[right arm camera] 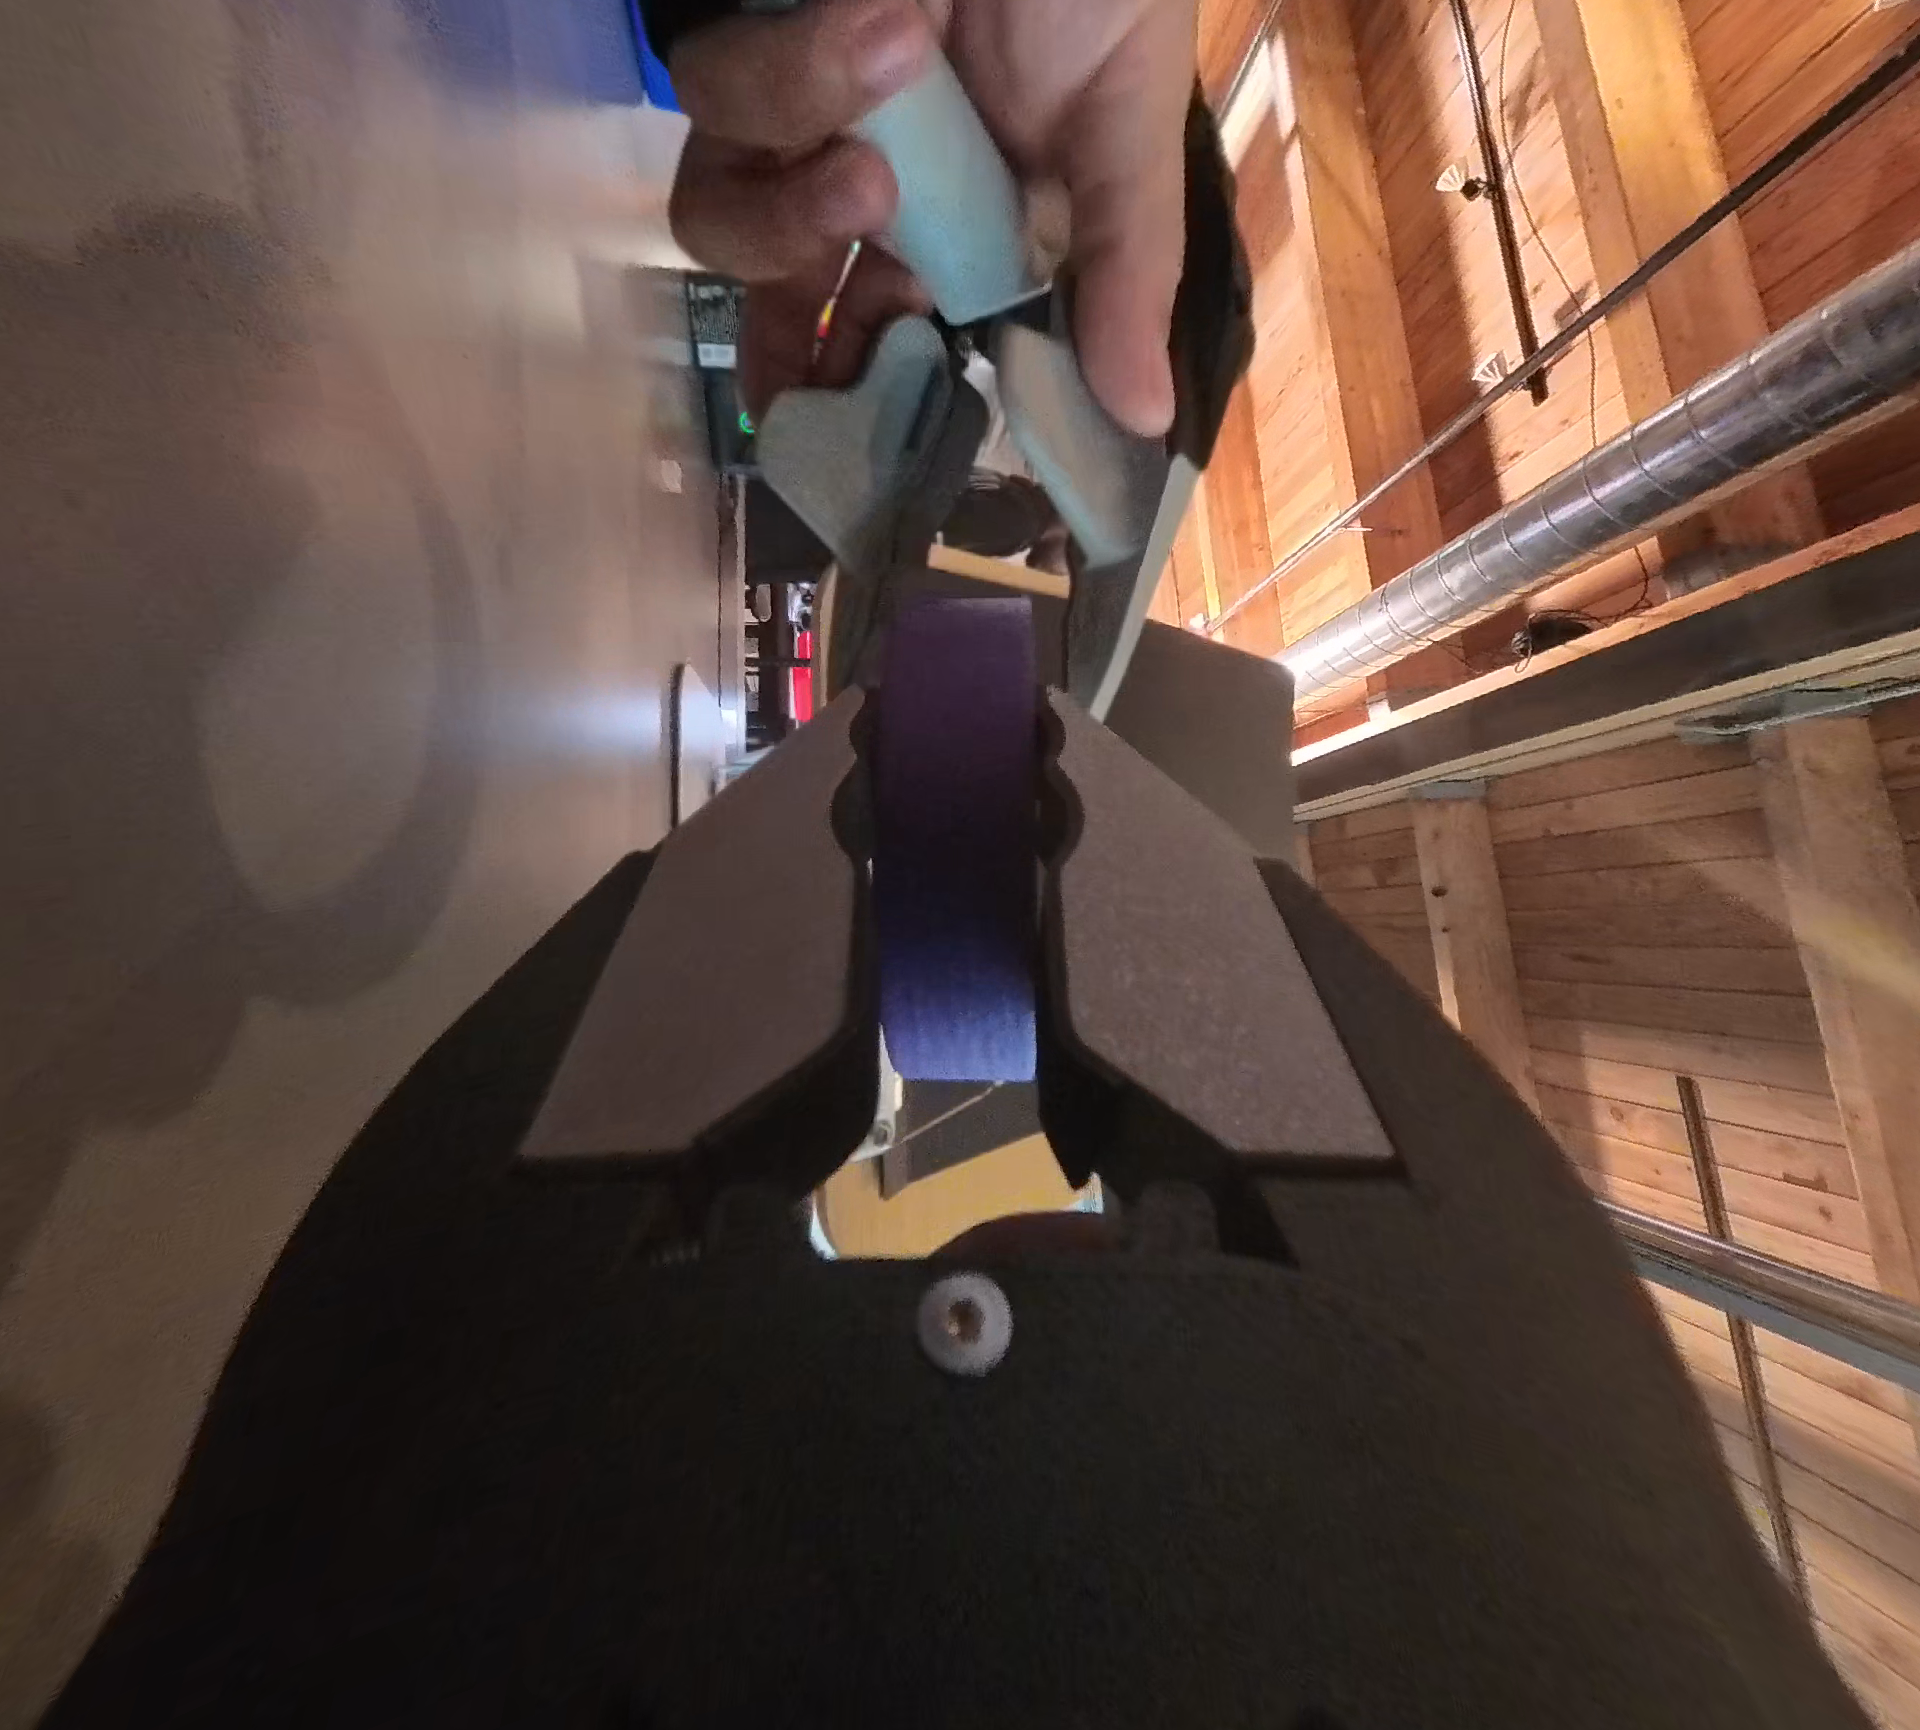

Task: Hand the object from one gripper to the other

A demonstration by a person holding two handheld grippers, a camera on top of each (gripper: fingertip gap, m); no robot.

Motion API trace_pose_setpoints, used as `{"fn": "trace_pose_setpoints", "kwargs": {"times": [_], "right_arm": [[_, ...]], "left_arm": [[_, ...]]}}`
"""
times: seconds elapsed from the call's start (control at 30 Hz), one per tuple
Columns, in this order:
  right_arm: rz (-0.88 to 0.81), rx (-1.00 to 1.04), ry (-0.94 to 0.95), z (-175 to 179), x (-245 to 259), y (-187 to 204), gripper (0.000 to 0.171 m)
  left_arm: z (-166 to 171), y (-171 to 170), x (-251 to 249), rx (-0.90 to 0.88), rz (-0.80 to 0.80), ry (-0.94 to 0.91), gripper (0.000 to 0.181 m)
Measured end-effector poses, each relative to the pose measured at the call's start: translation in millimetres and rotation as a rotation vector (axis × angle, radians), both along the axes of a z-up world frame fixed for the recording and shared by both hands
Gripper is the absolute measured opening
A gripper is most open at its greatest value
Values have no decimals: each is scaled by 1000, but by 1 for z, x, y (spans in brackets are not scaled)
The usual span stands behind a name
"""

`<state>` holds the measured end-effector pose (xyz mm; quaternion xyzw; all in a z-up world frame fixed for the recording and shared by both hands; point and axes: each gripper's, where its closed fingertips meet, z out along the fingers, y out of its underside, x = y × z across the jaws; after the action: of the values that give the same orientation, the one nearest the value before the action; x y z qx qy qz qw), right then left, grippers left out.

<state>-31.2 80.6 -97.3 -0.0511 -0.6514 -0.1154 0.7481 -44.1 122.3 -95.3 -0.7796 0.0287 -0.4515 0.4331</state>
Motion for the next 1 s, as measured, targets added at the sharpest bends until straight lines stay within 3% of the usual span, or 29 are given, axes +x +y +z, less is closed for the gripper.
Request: {"fn": "trace_pose_setpoints", "kwargs": {"times": [0.1, 0.17, 0.2, 0.33, 0.43, 0.53, 0.6, 0.7, 0.73, 0.83, 1.0], "right_arm": [[-18, -38, 2, -3, -1, 2, 24], [-19, -157, -102, -21, -4, 7, 28], [-10, -268, -135, -26, -4, 9, 29], [106, -853, -161, -15, 0, 21, 60], [266, -1239, -182, 1, 9, 23, 42], [436, -1544, -157, 23, 20, 28, 28], [424, -1679, -83, 29, 20, 48, 44], [432, -1716, -85, 31, 18, 51, 64], [443, -1692, -103, 31, 17, 45, 61], [367, -1554, -113, 21, 14, 43, 25], [260, -1355, -66, 29, 20, 49, 21]], "left_arm": [[0, 10, 15, 69, -33, 75, 35], [2, 15, 12, 143, -45, 159, 30], [4, 20, 6, 183, -18, 206, 29], [34, 21, -9, 381, 12, 335, 28], [45, 12, -9, 590, -3, 662, 28], [60, 14, -25, 745, 149, 965, 27], [70, 3, -16, 918, 164, 1041, 27], [66, -17, 13, 999, 67, 918, 27], [62, -17, 17, 995, 69, 899, 27], [53, -15, 28, 939, 68, 778, 27], [54, -20, 35, 966, 72, 742, 27]]}}
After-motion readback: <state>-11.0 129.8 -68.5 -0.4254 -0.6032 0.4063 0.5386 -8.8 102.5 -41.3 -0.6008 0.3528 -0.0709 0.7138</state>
